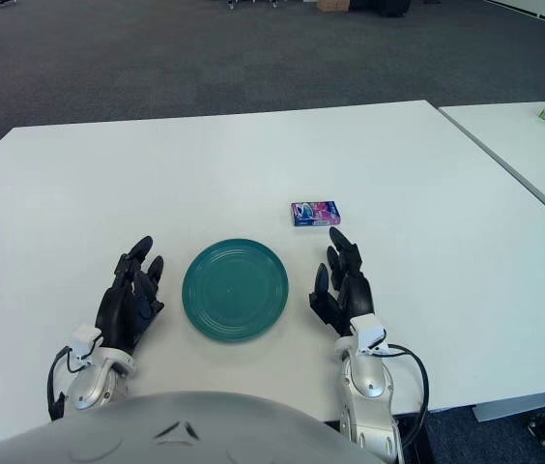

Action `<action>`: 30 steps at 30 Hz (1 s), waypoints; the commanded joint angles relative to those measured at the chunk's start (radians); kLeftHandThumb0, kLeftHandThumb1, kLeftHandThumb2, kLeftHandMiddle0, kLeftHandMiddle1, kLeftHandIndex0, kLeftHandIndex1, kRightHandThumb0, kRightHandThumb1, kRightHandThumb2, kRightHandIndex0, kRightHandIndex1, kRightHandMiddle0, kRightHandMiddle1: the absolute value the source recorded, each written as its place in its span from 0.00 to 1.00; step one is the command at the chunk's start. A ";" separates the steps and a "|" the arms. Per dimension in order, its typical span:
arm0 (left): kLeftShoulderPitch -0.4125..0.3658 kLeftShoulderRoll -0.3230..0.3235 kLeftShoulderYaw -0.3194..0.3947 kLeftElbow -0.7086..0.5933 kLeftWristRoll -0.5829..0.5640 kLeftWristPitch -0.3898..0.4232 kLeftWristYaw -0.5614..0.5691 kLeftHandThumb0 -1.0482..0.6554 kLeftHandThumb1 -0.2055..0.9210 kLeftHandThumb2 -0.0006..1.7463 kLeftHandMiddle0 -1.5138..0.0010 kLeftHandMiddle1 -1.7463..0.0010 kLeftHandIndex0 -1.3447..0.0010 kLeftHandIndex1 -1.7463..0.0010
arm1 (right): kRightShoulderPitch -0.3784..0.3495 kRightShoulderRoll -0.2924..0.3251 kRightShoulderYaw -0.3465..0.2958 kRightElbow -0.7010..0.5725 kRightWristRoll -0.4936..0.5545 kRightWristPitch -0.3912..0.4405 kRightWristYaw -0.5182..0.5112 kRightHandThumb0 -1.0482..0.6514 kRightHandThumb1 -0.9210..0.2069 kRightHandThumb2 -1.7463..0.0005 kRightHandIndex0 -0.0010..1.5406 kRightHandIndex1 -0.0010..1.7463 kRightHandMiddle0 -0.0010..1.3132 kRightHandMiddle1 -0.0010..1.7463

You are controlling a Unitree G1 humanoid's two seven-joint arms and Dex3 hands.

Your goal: Put the gum into the plate.

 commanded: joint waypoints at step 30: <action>-0.036 -0.012 -0.014 0.046 0.039 0.030 0.029 0.07 1.00 0.56 0.84 1.00 1.00 0.70 | -0.174 -0.150 -0.055 0.001 -0.104 0.074 0.013 0.26 0.00 0.50 0.14 0.01 0.00 0.25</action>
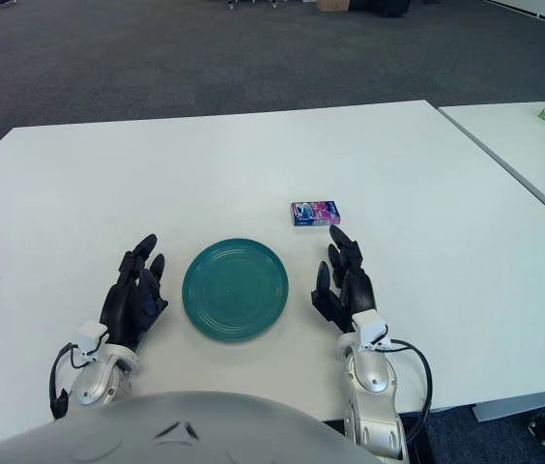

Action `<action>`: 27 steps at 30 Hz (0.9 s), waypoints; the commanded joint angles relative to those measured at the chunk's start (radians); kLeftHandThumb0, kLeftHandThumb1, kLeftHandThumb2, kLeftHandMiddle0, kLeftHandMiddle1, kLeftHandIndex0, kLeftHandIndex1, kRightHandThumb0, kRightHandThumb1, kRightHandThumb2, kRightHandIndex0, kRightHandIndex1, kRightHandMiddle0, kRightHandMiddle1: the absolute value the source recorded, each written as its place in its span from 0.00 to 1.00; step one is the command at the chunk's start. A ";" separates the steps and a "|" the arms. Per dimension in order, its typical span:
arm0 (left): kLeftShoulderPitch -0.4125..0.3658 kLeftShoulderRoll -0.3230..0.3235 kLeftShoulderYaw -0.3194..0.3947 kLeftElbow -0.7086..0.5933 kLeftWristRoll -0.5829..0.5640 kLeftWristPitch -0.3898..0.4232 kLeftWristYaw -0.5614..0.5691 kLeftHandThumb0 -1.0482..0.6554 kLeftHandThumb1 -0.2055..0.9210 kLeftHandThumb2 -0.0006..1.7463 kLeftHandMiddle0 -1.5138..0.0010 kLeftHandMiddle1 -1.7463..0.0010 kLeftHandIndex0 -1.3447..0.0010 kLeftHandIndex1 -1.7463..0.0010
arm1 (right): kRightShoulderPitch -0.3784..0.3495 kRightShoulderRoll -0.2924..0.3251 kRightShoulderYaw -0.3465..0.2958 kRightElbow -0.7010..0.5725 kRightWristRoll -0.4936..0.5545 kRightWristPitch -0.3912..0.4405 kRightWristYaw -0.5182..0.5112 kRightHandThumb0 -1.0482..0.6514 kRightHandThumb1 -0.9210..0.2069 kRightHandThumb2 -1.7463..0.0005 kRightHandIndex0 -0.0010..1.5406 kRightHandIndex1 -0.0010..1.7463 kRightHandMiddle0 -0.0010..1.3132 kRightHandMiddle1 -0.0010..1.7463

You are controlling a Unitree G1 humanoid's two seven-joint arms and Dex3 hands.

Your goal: Put the gum into the plate.

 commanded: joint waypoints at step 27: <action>-0.014 -0.012 -0.045 0.018 0.011 0.018 0.003 0.07 1.00 0.56 0.83 1.00 1.00 0.69 | -0.644 -0.517 0.191 0.214 -0.659 0.035 0.049 0.11 0.00 0.61 0.13 0.00 0.00 0.31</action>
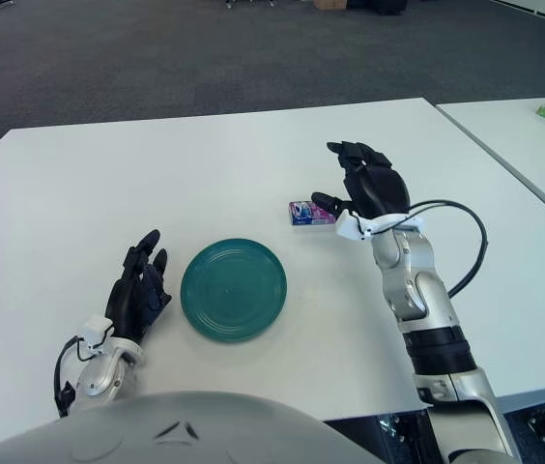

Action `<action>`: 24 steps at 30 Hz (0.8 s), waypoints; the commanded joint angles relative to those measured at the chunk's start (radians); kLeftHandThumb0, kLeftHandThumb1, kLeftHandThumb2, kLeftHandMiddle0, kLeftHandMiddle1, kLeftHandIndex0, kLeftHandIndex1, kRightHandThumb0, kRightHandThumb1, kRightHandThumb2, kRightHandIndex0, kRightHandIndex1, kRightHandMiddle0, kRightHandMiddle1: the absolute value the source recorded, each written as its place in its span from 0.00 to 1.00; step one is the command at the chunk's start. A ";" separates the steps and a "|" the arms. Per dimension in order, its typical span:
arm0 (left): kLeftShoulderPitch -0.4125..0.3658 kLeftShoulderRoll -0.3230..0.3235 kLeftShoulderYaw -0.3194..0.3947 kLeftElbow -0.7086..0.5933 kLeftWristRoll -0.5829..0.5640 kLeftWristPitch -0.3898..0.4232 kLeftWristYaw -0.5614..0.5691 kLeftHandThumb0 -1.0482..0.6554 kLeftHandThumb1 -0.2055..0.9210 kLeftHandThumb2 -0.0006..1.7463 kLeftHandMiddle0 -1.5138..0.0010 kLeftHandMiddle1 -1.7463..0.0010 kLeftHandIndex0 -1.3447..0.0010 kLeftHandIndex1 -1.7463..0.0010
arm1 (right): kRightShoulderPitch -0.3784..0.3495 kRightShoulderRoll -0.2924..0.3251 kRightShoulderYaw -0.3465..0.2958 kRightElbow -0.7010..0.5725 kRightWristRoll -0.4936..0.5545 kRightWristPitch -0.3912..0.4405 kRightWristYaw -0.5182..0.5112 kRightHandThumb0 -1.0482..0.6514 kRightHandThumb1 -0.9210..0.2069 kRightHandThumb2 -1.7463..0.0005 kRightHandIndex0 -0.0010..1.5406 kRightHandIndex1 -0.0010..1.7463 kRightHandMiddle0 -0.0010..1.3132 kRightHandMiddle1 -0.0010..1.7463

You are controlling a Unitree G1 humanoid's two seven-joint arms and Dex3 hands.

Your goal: Put the gum into the plate.

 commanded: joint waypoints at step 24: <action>0.023 0.000 -0.023 -0.014 0.001 0.033 0.007 0.07 1.00 0.58 0.84 1.00 1.00 0.68 | -0.235 -0.072 0.229 0.346 -0.023 -0.210 0.046 0.09 0.00 0.63 0.11 0.00 0.00 0.29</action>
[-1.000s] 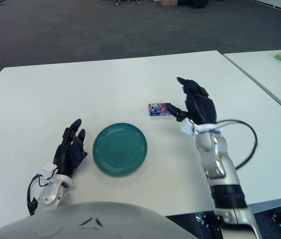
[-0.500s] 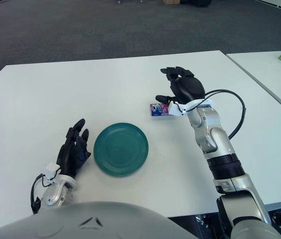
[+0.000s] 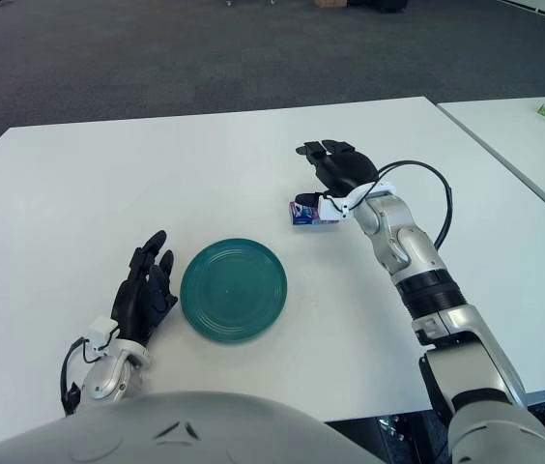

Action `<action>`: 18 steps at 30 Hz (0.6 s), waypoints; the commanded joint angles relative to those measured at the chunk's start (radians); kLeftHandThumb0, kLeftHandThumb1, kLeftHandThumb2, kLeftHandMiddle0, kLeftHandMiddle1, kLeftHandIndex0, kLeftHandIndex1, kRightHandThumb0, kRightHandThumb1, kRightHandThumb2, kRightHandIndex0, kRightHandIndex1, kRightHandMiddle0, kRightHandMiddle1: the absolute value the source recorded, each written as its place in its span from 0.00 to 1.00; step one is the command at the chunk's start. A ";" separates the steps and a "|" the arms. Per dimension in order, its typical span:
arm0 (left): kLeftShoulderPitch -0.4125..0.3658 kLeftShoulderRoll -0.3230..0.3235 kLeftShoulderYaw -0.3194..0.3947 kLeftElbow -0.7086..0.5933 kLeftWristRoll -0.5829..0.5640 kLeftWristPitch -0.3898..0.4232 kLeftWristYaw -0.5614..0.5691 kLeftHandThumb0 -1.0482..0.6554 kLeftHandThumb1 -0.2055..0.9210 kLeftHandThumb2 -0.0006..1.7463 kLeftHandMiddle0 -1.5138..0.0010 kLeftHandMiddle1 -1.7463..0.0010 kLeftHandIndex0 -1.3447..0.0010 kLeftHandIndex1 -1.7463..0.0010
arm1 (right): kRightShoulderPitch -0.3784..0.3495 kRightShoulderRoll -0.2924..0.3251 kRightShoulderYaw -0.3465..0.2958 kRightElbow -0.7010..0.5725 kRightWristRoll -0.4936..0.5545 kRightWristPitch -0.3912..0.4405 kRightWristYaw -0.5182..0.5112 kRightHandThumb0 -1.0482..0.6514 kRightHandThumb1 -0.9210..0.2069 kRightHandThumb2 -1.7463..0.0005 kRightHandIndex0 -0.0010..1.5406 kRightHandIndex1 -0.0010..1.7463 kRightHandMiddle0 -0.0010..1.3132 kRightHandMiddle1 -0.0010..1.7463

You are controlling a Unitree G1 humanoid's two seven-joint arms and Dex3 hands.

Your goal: Put the gum into the plate.

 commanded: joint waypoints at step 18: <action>0.006 -0.007 0.003 -0.012 0.010 0.061 0.027 0.09 1.00 0.57 0.82 0.99 1.00 0.69 | 0.003 0.000 0.076 0.193 0.010 -0.073 -0.011 0.09 0.00 0.64 0.14 0.01 0.00 0.32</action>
